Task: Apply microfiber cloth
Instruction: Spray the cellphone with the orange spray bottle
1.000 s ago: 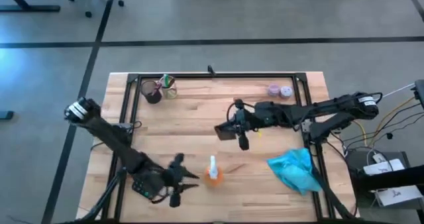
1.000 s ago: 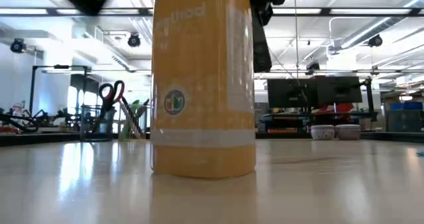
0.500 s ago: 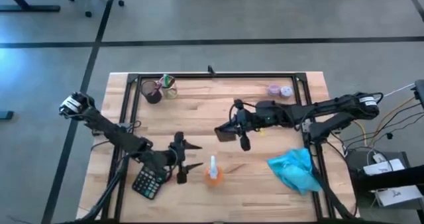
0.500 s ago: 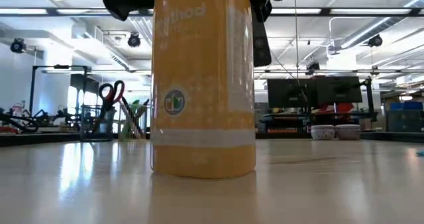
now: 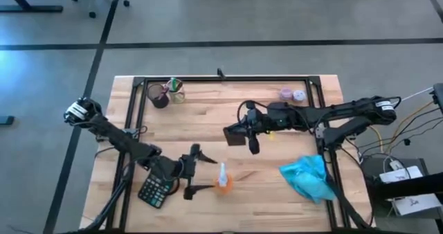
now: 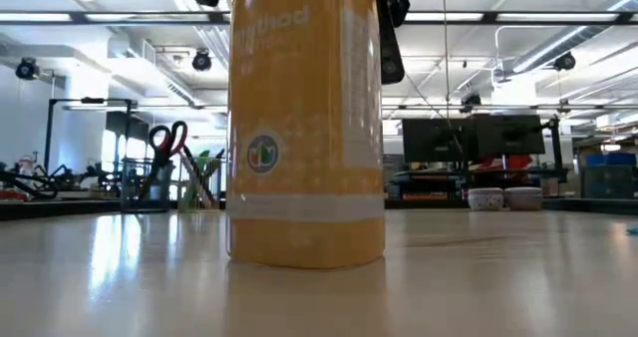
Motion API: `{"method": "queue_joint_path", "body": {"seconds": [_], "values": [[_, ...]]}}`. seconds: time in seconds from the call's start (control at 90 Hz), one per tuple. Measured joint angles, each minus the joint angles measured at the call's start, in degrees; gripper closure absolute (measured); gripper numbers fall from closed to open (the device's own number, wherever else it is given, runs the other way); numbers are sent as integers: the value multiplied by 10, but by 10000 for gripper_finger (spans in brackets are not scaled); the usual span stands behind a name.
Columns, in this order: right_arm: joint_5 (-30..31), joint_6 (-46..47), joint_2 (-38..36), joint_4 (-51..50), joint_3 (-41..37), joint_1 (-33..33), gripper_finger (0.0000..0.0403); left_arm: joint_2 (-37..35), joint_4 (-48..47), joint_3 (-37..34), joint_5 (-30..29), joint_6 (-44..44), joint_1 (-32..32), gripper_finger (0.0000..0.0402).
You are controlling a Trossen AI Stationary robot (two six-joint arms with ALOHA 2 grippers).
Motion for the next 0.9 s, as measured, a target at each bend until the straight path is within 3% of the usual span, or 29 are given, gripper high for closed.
{"method": "queue_joint_path", "body": {"seconds": [0.456, 0.667, 0.9], "values": [[16, 32, 9, 8, 0, 0, 394, 15, 47, -2, 41, -26, 23, 8], [14, 32, 20, 8, -1, 7, 394, 82, 118, -3, 41, -45, 26, 8], [15, 2, 19, 16, -1, 14, 394, 91, 144, 13, 23, -40, 34, 8]]}}
